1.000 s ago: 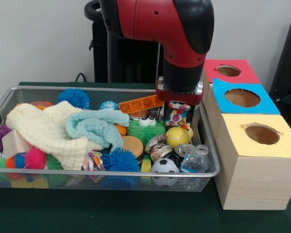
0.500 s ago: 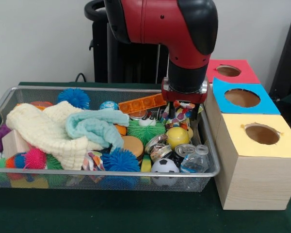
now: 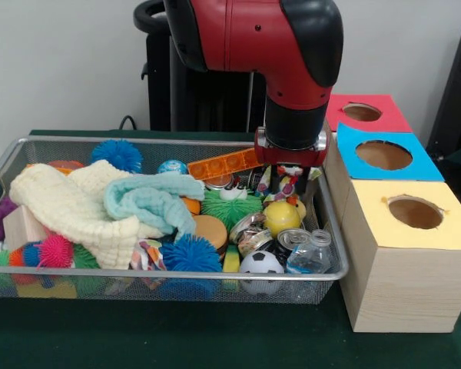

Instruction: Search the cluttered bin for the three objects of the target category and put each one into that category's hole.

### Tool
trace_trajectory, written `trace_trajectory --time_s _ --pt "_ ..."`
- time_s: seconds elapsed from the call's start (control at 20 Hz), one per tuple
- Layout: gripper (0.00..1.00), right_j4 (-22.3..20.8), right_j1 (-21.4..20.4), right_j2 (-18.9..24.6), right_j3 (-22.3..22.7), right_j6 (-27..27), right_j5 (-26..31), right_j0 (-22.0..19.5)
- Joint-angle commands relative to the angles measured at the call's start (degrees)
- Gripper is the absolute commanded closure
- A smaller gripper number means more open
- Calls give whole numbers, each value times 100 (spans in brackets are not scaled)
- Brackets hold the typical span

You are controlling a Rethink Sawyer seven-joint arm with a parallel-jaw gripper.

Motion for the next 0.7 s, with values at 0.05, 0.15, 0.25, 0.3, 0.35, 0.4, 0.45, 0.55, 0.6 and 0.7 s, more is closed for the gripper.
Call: trace_trajectory --time_s 0.05,0.15,0.25,0.3,0.35,0.4,0.45,0.55,0.6,0.7 --pt "100 -289 210 390 183 188 -243 -117" --pt "100 -334 187 375 175 157 -222 -105" --pt "100 -319 155 302 130 263 -155 -58" --pt "100 -306 142 260 100 316 -107 -33" --pt "100 -302 142 234 42 321 -18 -21" --pt "100 -301 137 200 -12 321 85 -3" --pt "100 -299 129 170 -47 324 157 11" --pt "100 -297 101 135 -119 303 271 9" --pt "100 -290 64 139 -144 280 310 -12" --pt "100 -273 -63 158 -208 212 398 -67"
